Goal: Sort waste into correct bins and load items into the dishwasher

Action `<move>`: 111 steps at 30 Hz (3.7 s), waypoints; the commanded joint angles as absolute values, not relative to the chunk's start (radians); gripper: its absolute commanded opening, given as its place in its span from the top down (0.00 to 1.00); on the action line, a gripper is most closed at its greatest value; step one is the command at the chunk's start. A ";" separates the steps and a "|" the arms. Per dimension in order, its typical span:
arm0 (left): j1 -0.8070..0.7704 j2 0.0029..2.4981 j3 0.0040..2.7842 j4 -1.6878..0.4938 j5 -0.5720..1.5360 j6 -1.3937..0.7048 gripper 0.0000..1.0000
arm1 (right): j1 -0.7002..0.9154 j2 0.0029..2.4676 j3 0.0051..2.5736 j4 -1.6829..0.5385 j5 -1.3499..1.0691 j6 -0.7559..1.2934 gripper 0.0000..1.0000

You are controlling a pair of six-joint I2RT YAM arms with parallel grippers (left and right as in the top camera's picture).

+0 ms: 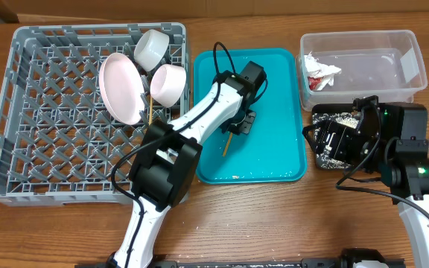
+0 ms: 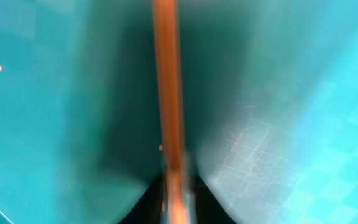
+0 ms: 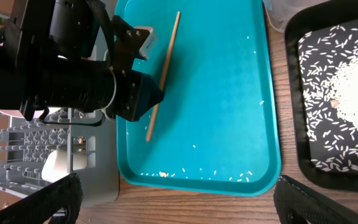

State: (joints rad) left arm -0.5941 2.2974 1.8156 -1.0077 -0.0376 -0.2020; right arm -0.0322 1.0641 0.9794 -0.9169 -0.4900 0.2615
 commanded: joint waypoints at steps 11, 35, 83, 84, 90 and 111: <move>-0.575 2.252 1.897 -1.123 -0.062 -0.258 0.96 | -0.035 1.059 0.983 -0.911 -0.486 0.258 0.00; -0.175 1.864 1.610 -1.172 -0.108 -0.216 0.96 | -0.035 1.059 0.983 -0.911 -0.486 0.258 0.00; -0.178 1.531 1.940 -1.448 -0.028 -0.250 0.00 | -0.035 1.059 0.983 -0.911 -0.486 0.258 0.00; -0.178 1.533 1.940 -1.448 -0.028 -0.250 0.00 | -0.035 1.059 0.983 -0.911 -0.486 0.258 0.00; -0.178 1.536 1.940 -1.447 -0.029 -0.250 0.00 | -0.035 1.059 0.983 -0.911 -0.486 0.258 0.00; -0.178 1.536 1.940 -1.445 -0.025 -0.250 0.00 | -0.033 0.636 0.824 -0.892 -0.350 0.258 0.00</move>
State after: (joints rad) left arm -0.1703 1.5345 1.9324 -1.4467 -0.0368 -0.2440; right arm -0.0322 0.7238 0.8860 -0.9203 -0.4511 0.2615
